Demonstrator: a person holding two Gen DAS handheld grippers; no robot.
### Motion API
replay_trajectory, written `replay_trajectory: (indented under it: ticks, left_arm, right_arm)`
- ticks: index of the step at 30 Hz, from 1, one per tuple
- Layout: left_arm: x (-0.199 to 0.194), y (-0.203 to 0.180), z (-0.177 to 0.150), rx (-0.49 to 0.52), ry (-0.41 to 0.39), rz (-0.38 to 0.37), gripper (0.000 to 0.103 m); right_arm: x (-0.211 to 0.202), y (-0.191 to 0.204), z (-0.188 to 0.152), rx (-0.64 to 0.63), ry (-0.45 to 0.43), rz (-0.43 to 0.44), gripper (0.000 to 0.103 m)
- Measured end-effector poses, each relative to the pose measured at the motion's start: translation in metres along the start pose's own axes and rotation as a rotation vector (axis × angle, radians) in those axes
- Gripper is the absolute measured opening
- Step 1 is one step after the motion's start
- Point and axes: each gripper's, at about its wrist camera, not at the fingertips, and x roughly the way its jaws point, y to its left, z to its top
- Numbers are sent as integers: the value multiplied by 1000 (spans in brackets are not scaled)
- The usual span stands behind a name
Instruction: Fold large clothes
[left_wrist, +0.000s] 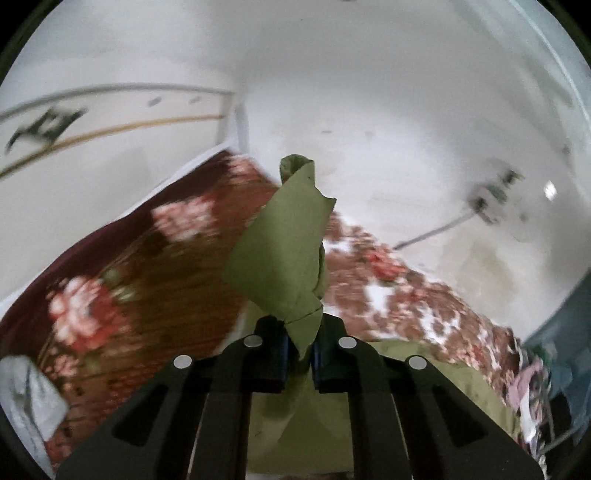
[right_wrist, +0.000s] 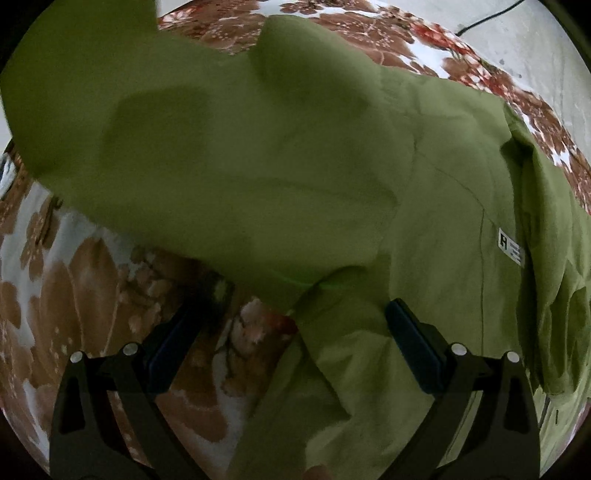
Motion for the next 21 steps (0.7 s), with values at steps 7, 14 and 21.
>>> replay_trajectory:
  ticks: [7, 14, 21]
  left_arm:
    - [30, -150, 2, 42, -5, -142, 7]
    - [71, -304, -49, 28, 9, -310, 7]
    - [129, -443, -144, 76, 159, -462, 7]
  right_arm:
    - [-5, -3, -8, -45, -23, 55, 99]
    - [-5, -9, -18, -59, -34, 110, 99]
    - [-3, -16, -21, -97, -37, 170, 99]
